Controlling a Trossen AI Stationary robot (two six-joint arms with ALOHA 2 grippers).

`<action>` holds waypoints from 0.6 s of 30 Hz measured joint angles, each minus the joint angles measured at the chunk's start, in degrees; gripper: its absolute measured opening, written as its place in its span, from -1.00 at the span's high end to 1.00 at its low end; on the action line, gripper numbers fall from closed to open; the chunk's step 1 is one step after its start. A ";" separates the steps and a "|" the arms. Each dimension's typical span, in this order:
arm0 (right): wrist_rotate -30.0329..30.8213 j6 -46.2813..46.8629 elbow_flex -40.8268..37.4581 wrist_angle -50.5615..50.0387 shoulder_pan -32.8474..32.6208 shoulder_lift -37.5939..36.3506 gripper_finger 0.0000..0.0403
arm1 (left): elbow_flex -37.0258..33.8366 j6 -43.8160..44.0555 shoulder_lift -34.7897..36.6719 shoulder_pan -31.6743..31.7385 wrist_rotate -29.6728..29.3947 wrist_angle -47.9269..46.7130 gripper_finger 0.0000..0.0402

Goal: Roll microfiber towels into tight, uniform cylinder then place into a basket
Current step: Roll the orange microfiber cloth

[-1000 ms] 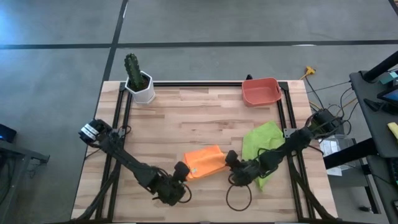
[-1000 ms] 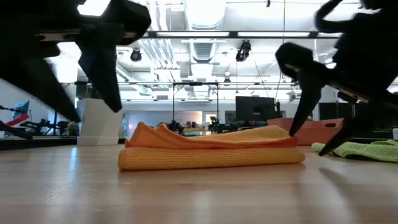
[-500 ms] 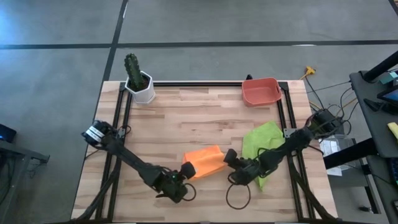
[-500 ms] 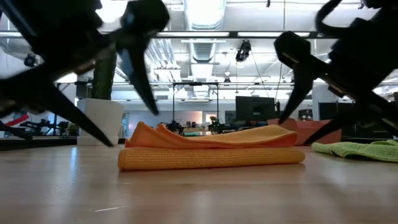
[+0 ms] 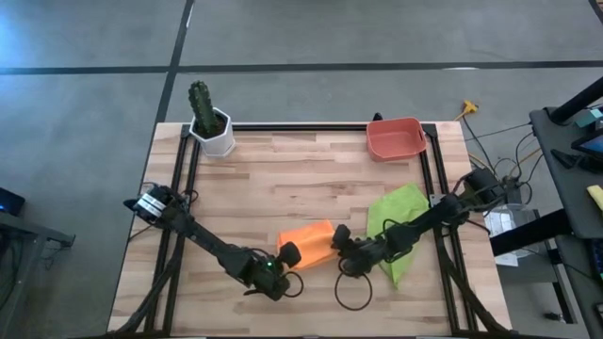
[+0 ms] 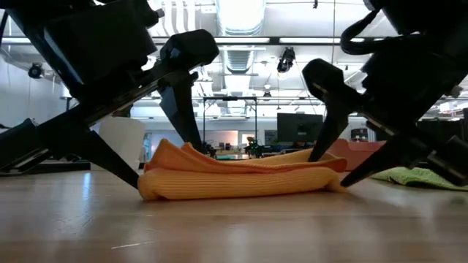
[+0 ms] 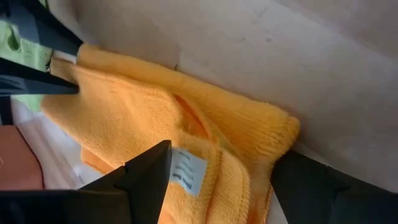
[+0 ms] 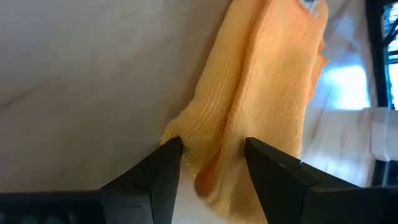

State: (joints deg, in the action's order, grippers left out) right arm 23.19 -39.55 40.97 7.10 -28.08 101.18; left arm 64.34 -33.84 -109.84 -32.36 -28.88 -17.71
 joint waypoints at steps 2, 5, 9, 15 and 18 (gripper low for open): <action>-0.06 0.13 -0.02 1.79 0.00 1.09 0.11 | -0.07 2.07 0.00 0.00 -0.06 -0.15 -0.22; -0.22 1.36 -0.07 2.48 0.00 1.42 0.11 | -0.20 5.67 0.00 0.00 0.13 -0.34 -0.19; -0.72 4.97 -0.13 2.31 0.03 0.73 0.17 | -0.80 9.70 0.01 -0.33 0.32 -0.37 -0.01; -4.59 8.86 -0.29 0.03 0.05 -0.59 0.49 | -0.83 13.23 0.32 -0.73 1.56 -1.29 0.47; -7.00 10.72 -0.30 -1.44 0.15 -1.37 0.70 | -1.00 15.31 0.99 -0.76 2.43 -3.09 0.75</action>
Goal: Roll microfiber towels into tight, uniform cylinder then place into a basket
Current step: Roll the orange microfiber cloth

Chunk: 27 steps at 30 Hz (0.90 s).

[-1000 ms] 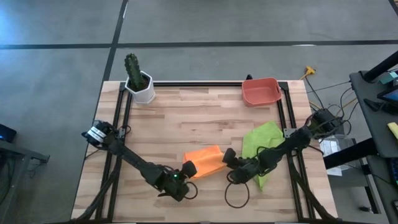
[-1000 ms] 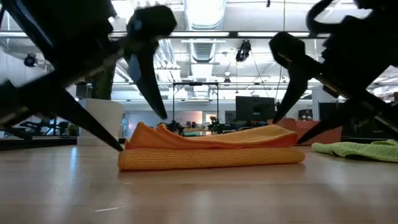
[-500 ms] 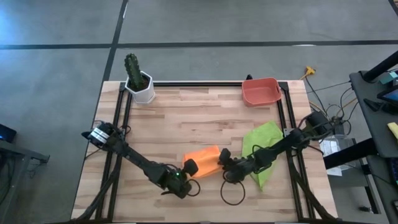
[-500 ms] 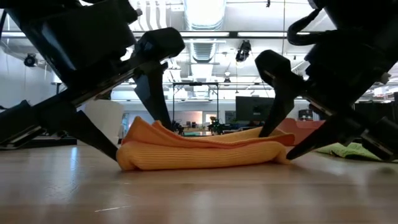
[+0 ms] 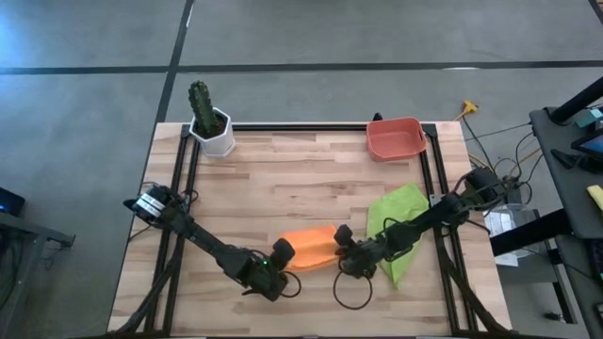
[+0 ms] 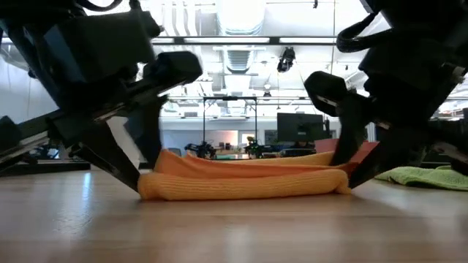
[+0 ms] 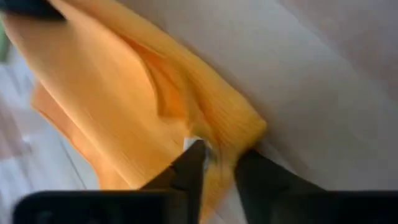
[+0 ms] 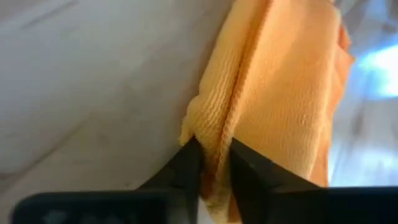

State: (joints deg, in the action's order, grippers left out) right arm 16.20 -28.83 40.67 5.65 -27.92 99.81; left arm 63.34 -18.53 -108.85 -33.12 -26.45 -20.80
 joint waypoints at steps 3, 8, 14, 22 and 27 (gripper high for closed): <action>-3.31 0.93 -0.06 -1.25 0.18 -1.10 0.89 | -0.12 2.66 1.11 0.00 0.09 -2.06 0.96; -10.94 3.91 -0.20 -1.62 1.32 -3.53 0.93 | 0.16 5.01 2.50 -0.04 1.26 -1.84 0.98; -20.05 11.70 -0.14 -1.03 5.44 -6.15 0.93 | 0.25 6.62 4.18 -0.05 1.99 -1.84 1.00; -31.31 23.60 -0.45 -0.35 10.83 -5.55 0.93 | 0.29 10.89 11.20 -0.57 -0.78 -0.47 1.00; -32.08 26.06 -1.89 2.57 11.73 -5.36 0.93 | -0.38 12.23 14.62 -0.59 -0.86 9.07 0.95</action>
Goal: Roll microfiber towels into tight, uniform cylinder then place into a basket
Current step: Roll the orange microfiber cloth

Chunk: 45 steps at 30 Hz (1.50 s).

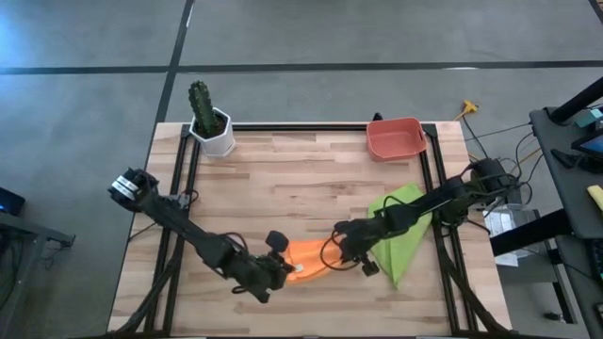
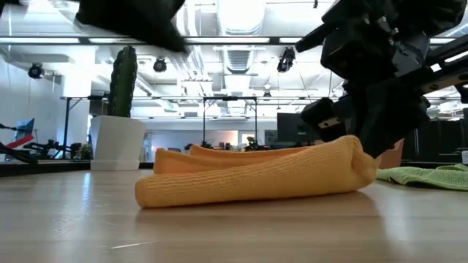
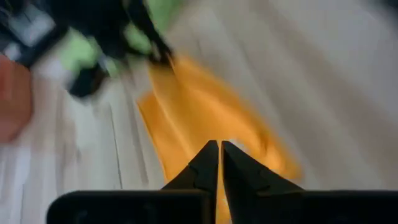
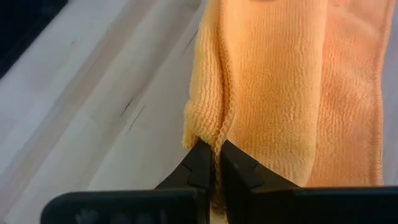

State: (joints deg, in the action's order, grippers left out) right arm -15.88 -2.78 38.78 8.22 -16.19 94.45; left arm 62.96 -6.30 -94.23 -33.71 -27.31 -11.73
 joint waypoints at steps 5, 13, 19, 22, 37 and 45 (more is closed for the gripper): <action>-7.75 7.30 -4.85 14.25 2.10 0.00 0.93 | -0.18 -0.48 -1.17 -0.04 1.38 4.26 0.69; -9.24 15.86 -12.48 24.15 4.25 -0.07 0.94 | 0.21 -0.63 -6.51 0.07 1.20 10.39 0.22; -7.96 18.95 -13.64 27.83 4.30 0.21 0.94 | 1.65 -6.28 -11.27 1.43 -0.07 15.34 0.05; -7.82 22.43 -13.72 28.67 4.56 0.24 0.94 | 2.89 -6.24 -12.27 1.98 -0.03 16.33 0.00; -6.62 29.39 -14.15 30.56 4.58 0.48 0.94 | 5.66 -1.66 -19.18 5.62 -8.44 15.18 -0.06; -6.99 29.59 -15.79 30.15 4.57 0.48 0.94 | 5.60 -1.93 -19.14 7.01 -8.97 15.21 -0.06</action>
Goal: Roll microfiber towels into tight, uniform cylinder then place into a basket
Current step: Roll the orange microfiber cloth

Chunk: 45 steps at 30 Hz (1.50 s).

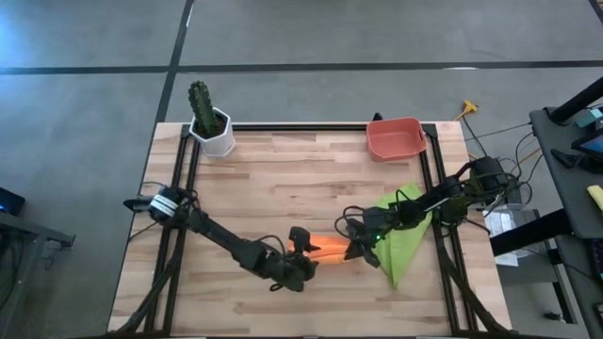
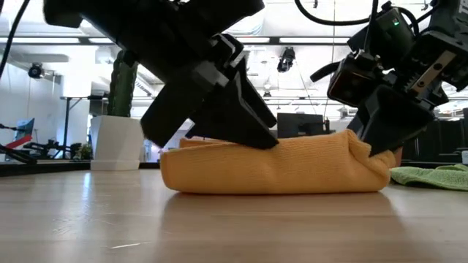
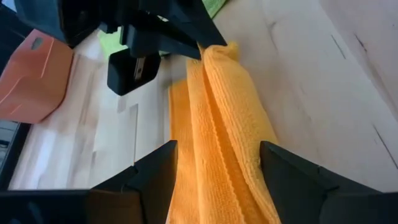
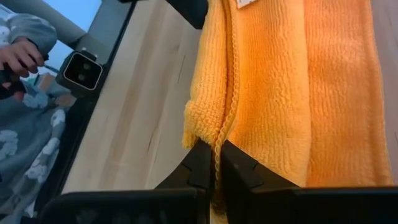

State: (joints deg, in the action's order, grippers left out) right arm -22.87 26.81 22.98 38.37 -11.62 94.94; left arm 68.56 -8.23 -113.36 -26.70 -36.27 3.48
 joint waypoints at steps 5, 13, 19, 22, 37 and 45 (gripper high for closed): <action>-0.04 -0.05 -0.02 0.00 0.00 0.01 0.94 | -0.07 0.35 0.07 1.83 1.73 0.11 -0.06; -0.07 0.18 -0.41 -0.33 -0.02 0.01 0.94 | -0.40 0.35 0.07 4.54 1.82 0.54 -0.05; 0.02 0.44 -0.81 -0.50 -0.02 0.00 0.94 | -1.41 0.44 -0.50 7.07 5.80 0.89 -0.05; 0.61 0.63 -1.01 -0.42 0.00 0.33 0.94 | -1.54 0.36 -0.76 7.29 5.99 -0.10 -0.05; 3.43 3.33 -1.39 2.62 0.12 2.22 0.94 | -2.22 -2.56 10.86 4.17 21.40 -0.22 -0.05; 3.43 3.36 -1.59 2.63 0.11 1.86 0.94 | -2.00 -0.88 6.62 0.95 13.36 -4.56 -0.13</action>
State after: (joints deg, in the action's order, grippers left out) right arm -19.44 30.17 21.39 41.00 -11.51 96.79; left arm 66.56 -9.11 -106.74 -25.75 -22.92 -1.08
